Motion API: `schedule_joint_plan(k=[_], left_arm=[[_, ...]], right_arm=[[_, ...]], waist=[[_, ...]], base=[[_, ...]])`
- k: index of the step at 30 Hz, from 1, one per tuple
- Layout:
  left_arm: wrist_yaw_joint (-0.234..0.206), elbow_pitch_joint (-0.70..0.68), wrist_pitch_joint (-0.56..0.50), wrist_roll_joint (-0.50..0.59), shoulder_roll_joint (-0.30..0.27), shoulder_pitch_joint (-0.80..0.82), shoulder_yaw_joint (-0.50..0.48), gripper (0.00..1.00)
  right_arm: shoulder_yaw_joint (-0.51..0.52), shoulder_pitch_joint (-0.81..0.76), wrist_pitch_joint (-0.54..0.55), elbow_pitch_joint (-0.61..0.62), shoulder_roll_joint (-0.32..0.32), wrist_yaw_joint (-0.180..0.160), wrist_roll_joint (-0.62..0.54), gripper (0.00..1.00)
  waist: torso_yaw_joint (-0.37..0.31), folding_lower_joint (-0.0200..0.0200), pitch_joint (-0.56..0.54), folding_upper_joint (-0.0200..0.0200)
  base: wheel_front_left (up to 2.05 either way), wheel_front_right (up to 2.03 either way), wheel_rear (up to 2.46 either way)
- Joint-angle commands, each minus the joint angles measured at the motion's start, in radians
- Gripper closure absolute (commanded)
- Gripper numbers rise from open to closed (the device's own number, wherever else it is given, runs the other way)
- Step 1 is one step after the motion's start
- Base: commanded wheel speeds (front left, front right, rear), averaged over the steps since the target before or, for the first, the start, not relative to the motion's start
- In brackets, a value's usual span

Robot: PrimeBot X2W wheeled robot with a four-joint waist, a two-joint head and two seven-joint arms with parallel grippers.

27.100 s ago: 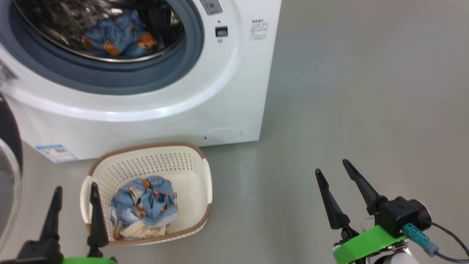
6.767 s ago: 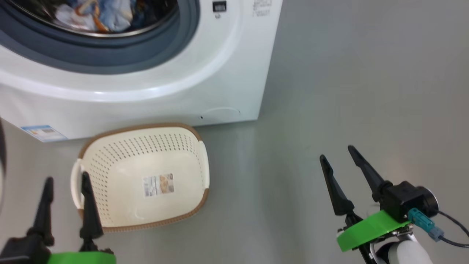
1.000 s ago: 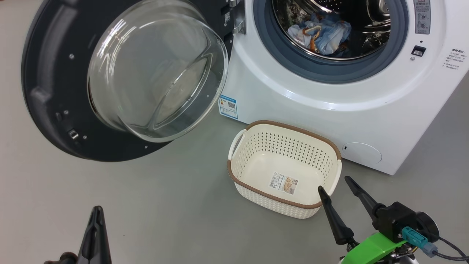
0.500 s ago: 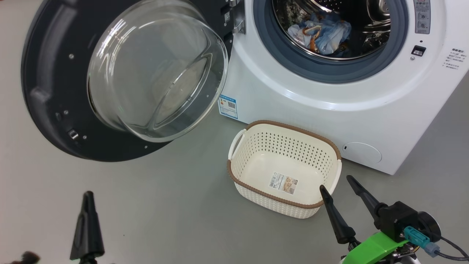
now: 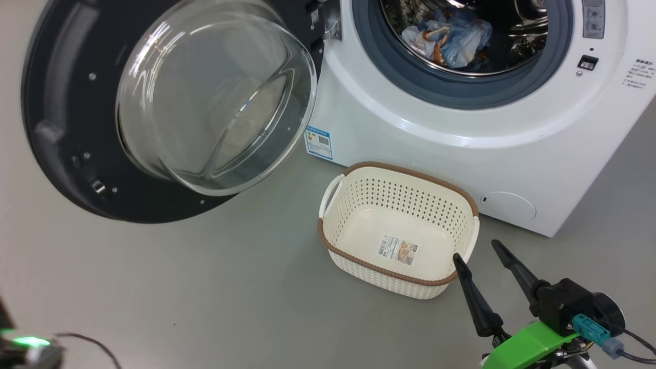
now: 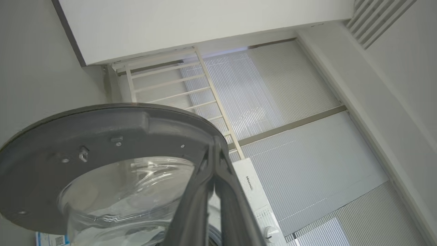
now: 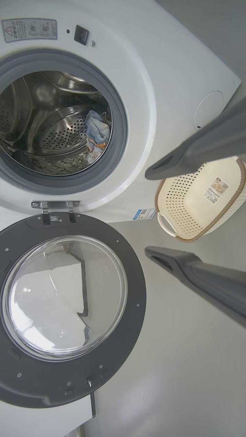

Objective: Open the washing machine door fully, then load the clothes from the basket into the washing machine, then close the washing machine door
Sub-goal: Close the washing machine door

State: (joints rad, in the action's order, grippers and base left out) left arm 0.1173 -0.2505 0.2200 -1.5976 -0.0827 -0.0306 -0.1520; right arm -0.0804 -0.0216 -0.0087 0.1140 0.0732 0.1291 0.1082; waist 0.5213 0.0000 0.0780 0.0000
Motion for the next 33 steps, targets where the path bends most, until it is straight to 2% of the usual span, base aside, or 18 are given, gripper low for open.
schedule_joint_plan(k=[1,4,9,13,18,24,33], left_arm=[[0.012,-0.016,-0.015,-0.040,-0.052,0.070,-0.076,1.00],[0.013,0.023,-0.052,-0.126,-0.107,0.145,-0.153,1.00],[0.013,0.168,-0.114,-0.195,-0.214,0.279,-0.238,1.00],[0.011,0.337,-0.172,-0.243,-0.293,0.400,-0.255,1.00],[-0.015,0.562,-0.230,-0.276,-0.385,0.536,-0.258,1.00],[-0.044,0.768,-0.263,-0.263,-0.456,0.643,-0.235,1.00],[-0.056,0.951,-0.299,-0.237,-0.511,0.730,-0.204,1.00]], right_arm=[[-0.020,0.017,0.007,0.036,0.005,0.002,-0.009,0.00],[-0.019,0.019,0.013,0.047,0.010,0.002,-0.011,0.00],[-0.016,0.026,0.026,0.063,0.020,0.002,-0.014,0.00],[-0.016,0.033,0.036,0.077,0.030,0.002,-0.016,0.00],[-0.022,0.045,0.054,0.097,0.043,0.002,-0.017,0.00],[-0.026,0.064,0.073,0.117,0.056,0.002,-0.014,0.00],[-0.045,0.090,0.090,0.141,0.081,0.002,-0.011,0.00]], waist=[[0.001,0.0000,0.008,0.0000],[0.002,0.0000,0.020,0.0000],[0.003,0.0000,0.045,0.0000],[0.003,0.0000,0.064,0.0000],[-0.018,0.0000,0.101,0.0000],[-0.049,0.0000,0.151,0.0000],[-0.089,0.0000,0.206,0.0000]], base=[[0.00,0.00,0.00],[0.00,0.00,0.00],[0.00,0.00,0.00],[0.00,0.00,0.00],[0.00,0.00,0.00],[0.00,0.00,0.00],[0.00,0.00,0.00]])
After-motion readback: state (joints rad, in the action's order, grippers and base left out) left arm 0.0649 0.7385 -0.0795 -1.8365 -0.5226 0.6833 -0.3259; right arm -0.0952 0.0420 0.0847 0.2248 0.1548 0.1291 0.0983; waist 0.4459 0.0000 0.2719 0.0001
